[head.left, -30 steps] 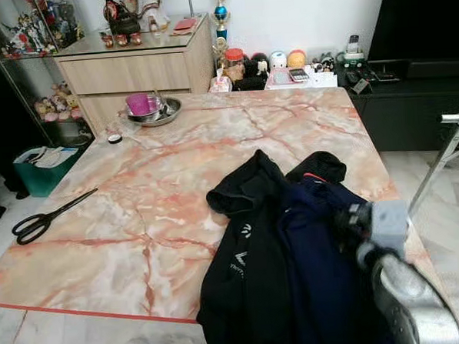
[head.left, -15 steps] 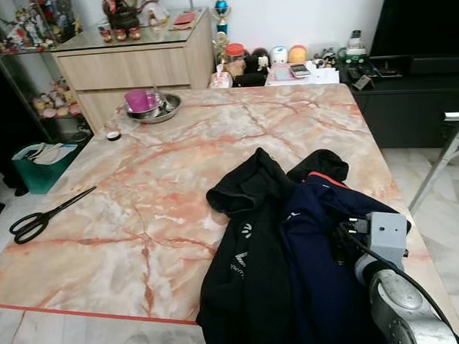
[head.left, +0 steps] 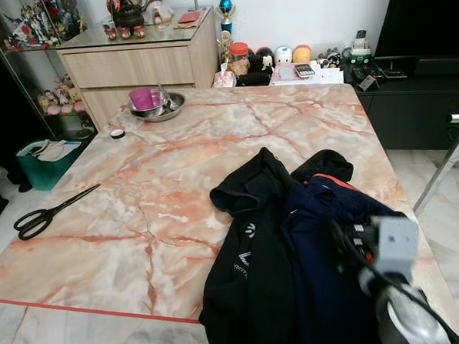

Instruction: Hang hanger

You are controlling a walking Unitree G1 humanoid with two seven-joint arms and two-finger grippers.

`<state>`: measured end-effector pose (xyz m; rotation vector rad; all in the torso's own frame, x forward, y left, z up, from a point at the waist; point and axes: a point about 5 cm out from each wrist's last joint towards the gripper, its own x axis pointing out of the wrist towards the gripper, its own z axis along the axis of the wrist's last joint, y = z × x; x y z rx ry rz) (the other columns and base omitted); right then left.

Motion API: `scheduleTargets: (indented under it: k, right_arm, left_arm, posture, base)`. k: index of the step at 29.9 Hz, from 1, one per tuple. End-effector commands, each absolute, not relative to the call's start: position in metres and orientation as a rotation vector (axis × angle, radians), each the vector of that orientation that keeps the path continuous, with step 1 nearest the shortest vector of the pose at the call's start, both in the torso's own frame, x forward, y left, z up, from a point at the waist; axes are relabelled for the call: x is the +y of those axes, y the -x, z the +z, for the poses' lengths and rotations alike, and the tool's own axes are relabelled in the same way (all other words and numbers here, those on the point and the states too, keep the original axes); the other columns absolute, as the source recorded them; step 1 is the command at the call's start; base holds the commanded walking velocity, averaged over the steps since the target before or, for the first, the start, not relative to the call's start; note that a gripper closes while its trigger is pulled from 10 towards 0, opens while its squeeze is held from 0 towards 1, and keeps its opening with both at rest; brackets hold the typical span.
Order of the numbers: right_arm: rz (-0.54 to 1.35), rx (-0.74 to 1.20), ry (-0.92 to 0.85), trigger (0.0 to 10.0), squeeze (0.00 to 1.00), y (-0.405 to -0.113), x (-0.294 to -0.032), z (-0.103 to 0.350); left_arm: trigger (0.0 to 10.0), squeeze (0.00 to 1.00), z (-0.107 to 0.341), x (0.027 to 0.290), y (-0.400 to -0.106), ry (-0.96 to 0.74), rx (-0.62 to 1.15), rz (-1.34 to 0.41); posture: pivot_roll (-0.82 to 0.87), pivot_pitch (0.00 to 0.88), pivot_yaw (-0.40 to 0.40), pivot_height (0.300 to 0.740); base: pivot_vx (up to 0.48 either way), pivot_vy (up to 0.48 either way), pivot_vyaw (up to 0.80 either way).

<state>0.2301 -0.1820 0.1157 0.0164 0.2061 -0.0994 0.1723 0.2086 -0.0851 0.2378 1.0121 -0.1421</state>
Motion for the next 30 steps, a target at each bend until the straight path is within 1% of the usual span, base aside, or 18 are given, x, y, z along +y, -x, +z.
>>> scheduleTargets:
  k: [1, 2, 3, 4, 6, 14, 15, 17, 18, 21, 22, 27, 30]
  right_arm:
    - [-0.096, 0.195, -0.048, 10.0, 0.44, -0.227, -0.181, 0.122]
    - [-0.107, 0.204, -0.073, 10.0, 0.44, -0.224, -0.181, 0.121]
    - [-0.127, 0.212, -0.117, 10.0, 0.0, -0.221, -0.182, 0.12]
    - [-0.151, 0.223, -0.178, 10.0, 0.0, -0.217, -0.183, 0.119]
    - [-0.147, 0.224, -0.206, 10.0, 0.0, -0.215, -0.182, 0.119]
    - [-0.103, 0.121, -0.206, 10.0, 0.0, -0.209, -0.173, 0.137]
    - [-0.099, 0.054, -0.19, 10.0, 0.0, -0.21, -0.173, 0.149]
    - [-0.059, -0.019, -0.174, 10.0, 0.0, -0.213, -0.166, 0.164]
    - [-0.059, -0.019, -0.174, 10.0, 0.0, -0.213, -0.166, 0.164]
    - [0.051, -0.086, -0.096, 10.0, 0.0, -0.218, -0.151, 0.18]
    - [0.061, -0.096, -0.084, 10.0, 0.0, -0.219, -0.15, 0.183]
    - [0.072, -0.14, -0.089, 10.0, 0.0, -0.224, -0.147, 0.192]
    - [0.061, -0.159, -0.077, 10.0, 0.0, -0.232, -0.151, 0.193]
  left_arm:
    - [10.0, 0.0, -0.087, 0.211, -0.168, -0.242, 1.03, -0.137]
    - [10.0, 0.0, -0.087, 0.211, -0.168, -0.242, 1.03, -0.137]
    - [10.0, 0.0, -0.087, 0.211, -0.168, -0.243, 1.028, -0.137]
    - [10.0, 0.0, -0.086, 0.211, -0.169, -0.244, 1.027, -0.136]
    - [10.0, 0.0, -0.086, 0.211, -0.169, -0.244, 1.027, -0.136]
    - [10.0, 0.0, -0.086, 0.211, -0.169, -0.246, 1.026, -0.138]
    - [10.0, 0.0, -0.086, 0.211, -0.169, -0.247, 1.026, -0.138]
    - [10.0, 0.0, -0.086, 0.211, -0.169, -0.249, 1.026, -0.139]
    - [10.0, 0.0, -0.086, 0.211, -0.169, -0.249, 1.026, -0.139]
    - [10.0, 0.0, -0.086, 0.212, -0.169, -0.248, 1.026, -0.139]
    - [10.0, 0.0, -0.086, 0.212, -0.169, -0.248, 1.025, -0.139]
    - [10.0, 0.0, -0.086, 0.212, -0.169, -0.245, 1.023, -0.135]
    - [10.0, 0.0, -0.086, 0.213, -0.169, -0.246, 1.022, -0.131]
  posture:
    - [0.01, 0.06, 0.041, 0.74]
    - [0.01, 0.06, 0.041, 0.74]
    - [0.01, 0.059, 0.04, 0.74]
    - [0.01, 0.057, 0.04, 0.74]
    - [0.01, 0.055, 0.039, 0.74]
    - [0.01, 0.044, 0.036, 0.74]
    - [0.01, 0.042, 0.036, 0.74]
    - [0.0, 0.039, 0.035, 0.74]
    - [0.0, 0.039, 0.035, 0.74]
    - [0.01, 0.03, 0.033, 0.74]
    - [0.01, 0.028, 0.033, 0.74]
    - [0.01, 0.022, 0.03, 0.74]
    - [0.01, 0.017, 0.031, 0.74]
  base:
    - [0.0, 0.0, 0.0]
    - [0.0, 0.0, 0.0]
    - [0.0, 0.0, 0.0]
    - [0.0, 0.0, 0.0]
    - [0.0, 0.0, 0.0]
    - [0.0, 0.0, 0.0]
    - [0.0, 0.0, 0.0]
    - [0.0, 0.0, 0.0]
    - [0.0, 0.0, 0.0]
    - [0.0, 0.0, 0.0]
    - [0.0, 0.0, 0.0]
    - [0.0, 0.0, 0.0]
    - [0.0, 0.0, 0.0]
